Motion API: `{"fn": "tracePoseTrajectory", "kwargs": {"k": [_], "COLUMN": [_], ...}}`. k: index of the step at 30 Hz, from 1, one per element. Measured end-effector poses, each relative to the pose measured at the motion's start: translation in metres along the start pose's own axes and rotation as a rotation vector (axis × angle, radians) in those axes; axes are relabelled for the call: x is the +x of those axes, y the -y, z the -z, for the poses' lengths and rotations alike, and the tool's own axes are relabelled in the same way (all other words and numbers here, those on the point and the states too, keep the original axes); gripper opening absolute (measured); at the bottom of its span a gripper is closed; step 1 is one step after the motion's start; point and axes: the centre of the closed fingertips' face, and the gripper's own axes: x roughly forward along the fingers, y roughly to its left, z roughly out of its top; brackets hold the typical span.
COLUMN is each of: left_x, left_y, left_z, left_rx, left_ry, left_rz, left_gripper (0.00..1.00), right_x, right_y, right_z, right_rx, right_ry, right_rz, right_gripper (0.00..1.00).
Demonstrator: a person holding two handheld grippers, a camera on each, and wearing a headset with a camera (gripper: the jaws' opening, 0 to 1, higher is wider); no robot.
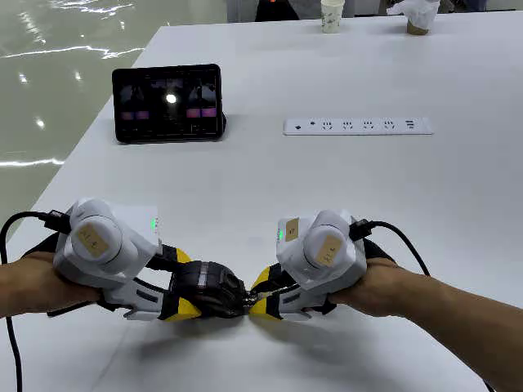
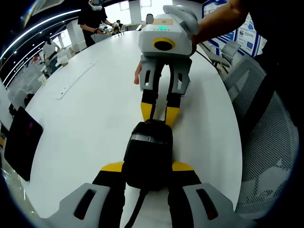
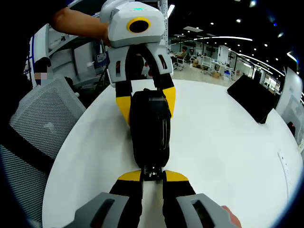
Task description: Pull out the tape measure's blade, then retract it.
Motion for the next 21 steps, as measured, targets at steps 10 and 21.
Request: {"fn": "tracePoseTrajectory", "kwargs": {"k": [10,21], "left_x": [0.0002,0.0009], "left_y": [0.0004,0.0008], "left_z": [0.0002,0.0013], "left_rx": [-0.003,-0.013], "left_ry": [0.001,-0.006], "left_rz": [0.011,0.024], "left_gripper": [0.28,0.28], "right_x": [0.0004,-0.0006], "right_y": [-0.0007,-0.002], "right_z": [-0.0001,0.0008], "right_rx": [-0.031,-0.037], "right_ry": [-0.001,-0.001], "right_rz": [-0.002,-0.005], "right_gripper": [0.12,0.1]}}
